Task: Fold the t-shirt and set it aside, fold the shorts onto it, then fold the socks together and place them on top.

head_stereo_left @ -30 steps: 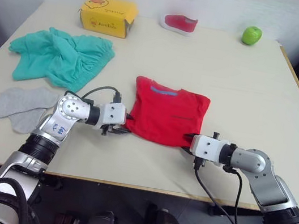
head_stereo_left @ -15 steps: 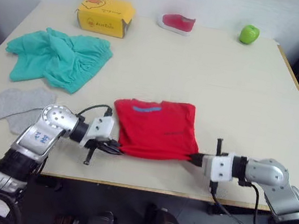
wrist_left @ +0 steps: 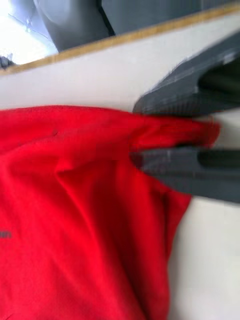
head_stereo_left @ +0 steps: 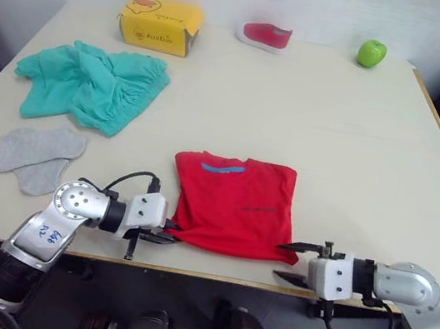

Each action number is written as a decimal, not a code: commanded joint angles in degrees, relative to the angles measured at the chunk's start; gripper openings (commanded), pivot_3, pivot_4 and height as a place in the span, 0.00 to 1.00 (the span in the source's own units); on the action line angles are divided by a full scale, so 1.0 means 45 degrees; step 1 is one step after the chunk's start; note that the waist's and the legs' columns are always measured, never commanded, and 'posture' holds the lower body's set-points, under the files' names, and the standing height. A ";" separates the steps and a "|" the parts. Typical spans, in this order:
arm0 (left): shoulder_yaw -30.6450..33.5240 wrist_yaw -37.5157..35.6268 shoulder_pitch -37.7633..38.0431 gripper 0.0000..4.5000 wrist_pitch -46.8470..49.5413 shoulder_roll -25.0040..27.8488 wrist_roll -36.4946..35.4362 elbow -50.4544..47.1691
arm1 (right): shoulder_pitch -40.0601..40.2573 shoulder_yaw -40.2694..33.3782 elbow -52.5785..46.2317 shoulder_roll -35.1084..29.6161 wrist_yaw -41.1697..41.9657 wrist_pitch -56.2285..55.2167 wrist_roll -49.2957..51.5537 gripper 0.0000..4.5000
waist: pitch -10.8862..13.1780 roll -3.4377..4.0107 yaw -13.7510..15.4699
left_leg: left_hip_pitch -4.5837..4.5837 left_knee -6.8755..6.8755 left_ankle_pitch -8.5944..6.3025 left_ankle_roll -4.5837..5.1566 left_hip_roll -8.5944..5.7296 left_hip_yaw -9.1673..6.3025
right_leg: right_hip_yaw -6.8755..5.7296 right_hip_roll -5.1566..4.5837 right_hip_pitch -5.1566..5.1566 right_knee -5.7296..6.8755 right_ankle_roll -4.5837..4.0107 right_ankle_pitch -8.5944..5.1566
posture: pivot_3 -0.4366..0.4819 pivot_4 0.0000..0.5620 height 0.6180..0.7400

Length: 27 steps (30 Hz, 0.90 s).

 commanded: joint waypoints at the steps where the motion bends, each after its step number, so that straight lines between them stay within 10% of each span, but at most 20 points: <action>1: 0.0861 -0.0926 0.0317 0.46 0.1156 0.0915 -0.1298 -0.0609 | 0.0216 -0.1362 -0.1769 -0.0599 0.0176 0.3057 0.2836 0.86 | 0.0001 0.0002 -0.0015 | 0.0009 0.0001 -0.0005 -0.0004 0.0002 0.0005 | 0.0000 -0.0001 0.0001 -0.0001 -0.0008 -0.0005 | 0.48 0.27 1.00; 6: 0.2143 -0.2159 -0.0140 0.81 0.3912 0.2337 -0.3692 -0.0595 | -0.0283 -0.2786 -0.3290 -0.0903 -0.0398 0.7162 0.6268 1.00 | 0.0003 0.0004 0.0029 | 0.0016 0.0002 -0.0019 -0.0004 0.0017 -0.0005 | -0.0008 0.0001 -0.0001 -0.0015 -0.0026 -0.0016 | 0.48 0.27 1.00; 10: 0.2787 -0.1658 -0.2876 0.81 0.6656 0.1568 -0.5713 0.0756 | -0.1653 -0.2524 -0.3770 0.0249 -0.2204 0.9860 0.8253 1.00 | 0.0000 -0.0005 0.0123 | -0.0018 0.0035 -0.0024 -0.0001 0.0016 -0.0030 | -0.0021 0.0001 -0.0005 -0.0019 -0.0025 -0.0015 | 0.48 0.27 1.00; 22: -0.0624 -0.0858 -0.5420 0.01 0.4404 -0.1774 -0.2418 0.4904 | -0.1644 0.0334 -0.2829 0.2689 -0.4433 1.1196 0.4927 0.11 | -0.0007 -0.0013 0.0021 | -0.0041 0.0035 -0.0024 0.0001 0.0002 0.0023 | -0.0016 0.0037 -0.0019 0.0022 -0.0006 -0.0004 | 0.48 0.27 1.00; 27: -0.0842 0.0540 -0.6768 0.00 0.2500 -0.2896 -0.0687 0.8333 | -0.0894 0.1111 -0.2353 0.2123 -0.4117 1.0480 0.3000 0.00 | -0.0012 -0.0020 0.0080 | -0.0031 0.0034 -0.0024 0.0002 -0.0005 0.0020 | -0.0010 0.0032 -0.0008 0.0022 -0.0005 -0.0004 | 0.48 0.27 1.00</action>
